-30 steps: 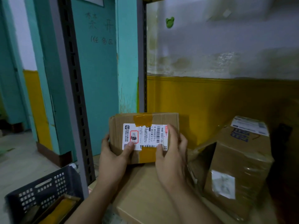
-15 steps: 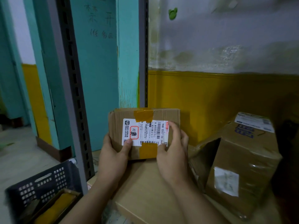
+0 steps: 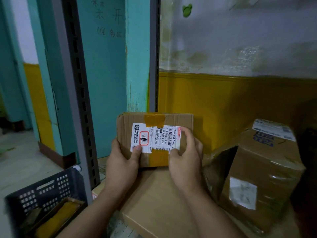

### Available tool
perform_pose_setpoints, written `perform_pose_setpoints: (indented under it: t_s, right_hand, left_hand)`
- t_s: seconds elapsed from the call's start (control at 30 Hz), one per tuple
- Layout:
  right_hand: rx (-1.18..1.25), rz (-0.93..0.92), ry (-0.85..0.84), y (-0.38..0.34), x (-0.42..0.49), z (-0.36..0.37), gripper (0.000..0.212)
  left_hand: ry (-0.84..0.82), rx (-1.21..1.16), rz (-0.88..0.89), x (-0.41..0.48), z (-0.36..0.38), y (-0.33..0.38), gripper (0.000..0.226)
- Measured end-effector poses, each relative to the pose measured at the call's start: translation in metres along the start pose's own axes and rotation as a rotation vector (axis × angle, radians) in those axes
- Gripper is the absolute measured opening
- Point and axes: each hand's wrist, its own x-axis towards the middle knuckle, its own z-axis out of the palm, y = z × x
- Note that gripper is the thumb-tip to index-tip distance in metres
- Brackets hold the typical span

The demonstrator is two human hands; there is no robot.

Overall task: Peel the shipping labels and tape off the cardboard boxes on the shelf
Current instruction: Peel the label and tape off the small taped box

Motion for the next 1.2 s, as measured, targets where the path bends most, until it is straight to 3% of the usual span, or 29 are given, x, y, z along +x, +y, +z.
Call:
perform_pose_setpoints:
  t_s: [0.2, 0.33, 0.47, 0.57, 0.7, 1.13, 1.2]
  right_hand:
    - [-0.027, -0.002, 0.029, -0.001, 0.004, 0.002, 0.046]
    - [-0.248, -0.010, 0.036, -0.005, -0.002, 0.011, 0.027]
    - [-0.124, -0.067, 0.108, -0.006, 0.001, 0.013, 0.040]
    - [-0.124, -0.121, 0.093, 0.001, -0.002, 0.012, 0.061]
    - [-0.126, -0.126, 0.078, 0.004, -0.006, 0.010, 0.072]
    - [-0.122, -0.042, 0.024, -0.004, -0.002, 0.004, 0.060]
    - [-0.211, -0.027, -0.007, -0.003, -0.003, 0.005, 0.045]
  left_hand:
    - [-0.020, 0.067, 0.012, -0.002, -0.003, 0.000, 0.051]
    - [-0.057, 0.123, 0.007, 0.002, -0.009, -0.001, 0.055]
    - [-0.037, 0.078, -0.043, 0.002, -0.011, 0.001, 0.058]
    - [-0.015, 0.061, -0.075, 0.004, -0.011, -0.002, 0.055]
    - [-0.027, 0.038, -0.096, 0.003, -0.011, -0.002, 0.057]
    - [-0.045, 0.109, -0.033, 0.001, -0.010, -0.002, 0.053]
    - [-0.044, 0.127, -0.025, 0.001, -0.009, -0.002, 0.049]
